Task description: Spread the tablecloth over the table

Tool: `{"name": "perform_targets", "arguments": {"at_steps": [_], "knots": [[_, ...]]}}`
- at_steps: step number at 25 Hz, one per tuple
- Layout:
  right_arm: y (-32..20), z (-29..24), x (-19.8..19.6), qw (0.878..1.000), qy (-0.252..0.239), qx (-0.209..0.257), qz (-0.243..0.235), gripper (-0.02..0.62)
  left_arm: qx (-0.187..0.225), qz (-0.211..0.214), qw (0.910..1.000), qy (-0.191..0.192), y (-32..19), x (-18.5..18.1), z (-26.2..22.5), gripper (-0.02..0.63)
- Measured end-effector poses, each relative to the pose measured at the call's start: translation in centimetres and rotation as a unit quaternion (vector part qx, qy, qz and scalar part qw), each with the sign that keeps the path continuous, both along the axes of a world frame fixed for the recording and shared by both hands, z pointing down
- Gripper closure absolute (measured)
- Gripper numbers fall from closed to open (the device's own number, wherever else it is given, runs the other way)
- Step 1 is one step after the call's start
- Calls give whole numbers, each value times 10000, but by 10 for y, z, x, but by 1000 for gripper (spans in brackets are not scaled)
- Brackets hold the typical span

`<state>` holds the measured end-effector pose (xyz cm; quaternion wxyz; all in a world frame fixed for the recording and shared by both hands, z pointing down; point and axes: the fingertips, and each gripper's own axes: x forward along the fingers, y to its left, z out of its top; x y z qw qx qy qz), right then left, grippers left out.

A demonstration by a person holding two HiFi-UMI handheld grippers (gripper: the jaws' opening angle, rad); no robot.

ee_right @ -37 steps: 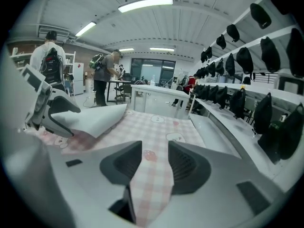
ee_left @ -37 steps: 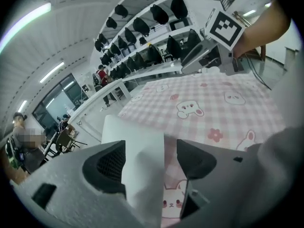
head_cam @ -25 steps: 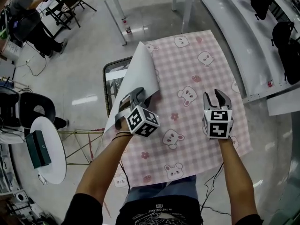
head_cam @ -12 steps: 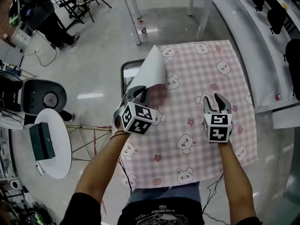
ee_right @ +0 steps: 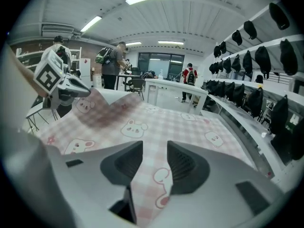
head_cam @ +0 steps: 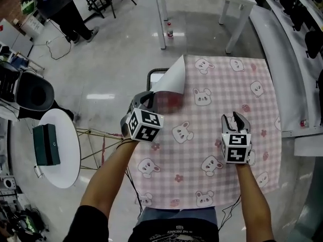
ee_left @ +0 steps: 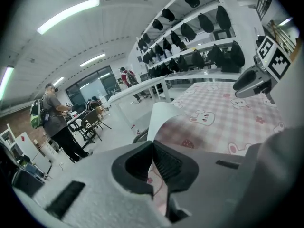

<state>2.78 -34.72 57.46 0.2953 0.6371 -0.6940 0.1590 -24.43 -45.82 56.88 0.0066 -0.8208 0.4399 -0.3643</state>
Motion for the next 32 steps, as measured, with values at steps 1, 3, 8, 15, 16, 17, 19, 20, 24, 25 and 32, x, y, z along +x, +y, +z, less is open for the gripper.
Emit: {"name": "perform_targets", "arguments": {"at_steps": [1, 3, 8, 15, 16, 17, 19, 20, 24, 25, 32], "knots": [[-1, 2, -3, 10000, 8, -24, -22, 431, -6, -70, 10000, 19, -3, -7, 1, 600], [-3, -1, -9, 10000, -23, -61, -50, 431, -5, -184, 9998, 53, -9, -17, 0, 599], [-8, 0, -17, 9999, -30, -105, -111, 431, -46, -330, 9994, 133, -14, -26, 1, 590], [-9, 5, -13, 9998, 65, -148, -133, 431, -264, -214, 9990, 282, -12, -23, 8, 360], [-9, 6, -12, 9998, 72, -153, -131, 431, -271, -208, 9989, 309, -12, -22, 8, 334], [-9, 6, -12, 9998, 71, -156, -130, 431, -269, -201, 9989, 325, -12, -21, 7, 328], [-8, 7, -12, 9998, 72, -158, -133, 431, -241, -188, 9990, 325, -11, -20, 7, 298], [-8, 7, -12, 9998, 74, -158, -135, 431, -227, -181, 9991, 317, -11, -19, 6, 293], [-7, 3, -22, 9998, 22, -146, -148, 431, -204, -163, 9991, 331, -9, -22, 4, 291], [-7, 1, -24, 9998, 1, -137, -152, 431, -206, -154, 9991, 351, -8, -22, 2, 291], [1, -11, -23, 9999, -55, -11, -114, 431, -164, -110, 9985, 505, 3, -16, -13, 292]]}}
